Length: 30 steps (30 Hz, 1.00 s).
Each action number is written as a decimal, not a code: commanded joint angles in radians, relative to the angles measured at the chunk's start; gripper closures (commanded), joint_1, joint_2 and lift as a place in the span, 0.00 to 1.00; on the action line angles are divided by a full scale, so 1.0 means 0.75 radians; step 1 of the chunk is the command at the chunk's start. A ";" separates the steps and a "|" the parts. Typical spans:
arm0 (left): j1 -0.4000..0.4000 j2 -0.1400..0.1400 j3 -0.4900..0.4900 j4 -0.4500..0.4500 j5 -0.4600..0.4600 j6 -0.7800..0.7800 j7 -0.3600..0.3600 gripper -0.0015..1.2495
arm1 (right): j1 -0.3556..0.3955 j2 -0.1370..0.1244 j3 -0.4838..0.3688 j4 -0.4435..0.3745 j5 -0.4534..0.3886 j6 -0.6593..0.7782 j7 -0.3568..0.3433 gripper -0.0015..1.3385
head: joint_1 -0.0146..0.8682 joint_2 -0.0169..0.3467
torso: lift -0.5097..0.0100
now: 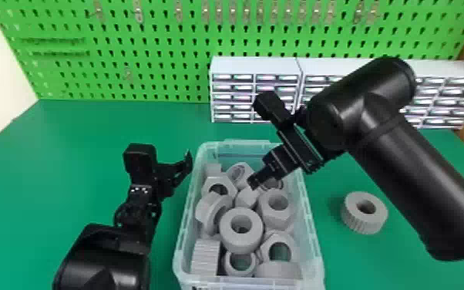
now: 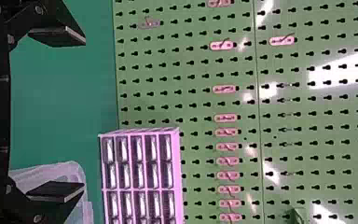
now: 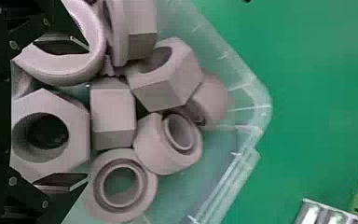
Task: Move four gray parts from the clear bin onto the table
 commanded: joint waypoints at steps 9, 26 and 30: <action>-0.002 0.002 0.001 0.000 -0.003 0.000 0.000 0.15 | 0.022 -0.001 0.040 0.074 -0.061 0.017 0.000 0.23 | 0.80 0.24 | 0.88; -0.004 0.004 -0.001 0.000 -0.005 0.000 0.000 0.15 | 0.024 -0.007 0.054 0.098 -0.052 0.026 0.000 0.23 | 0.80 0.24 | 0.88; -0.006 0.004 -0.001 0.000 -0.005 0.000 0.000 0.15 | 0.016 -0.011 0.069 0.104 -0.050 0.030 0.000 0.23 | 0.80 0.24 | 0.88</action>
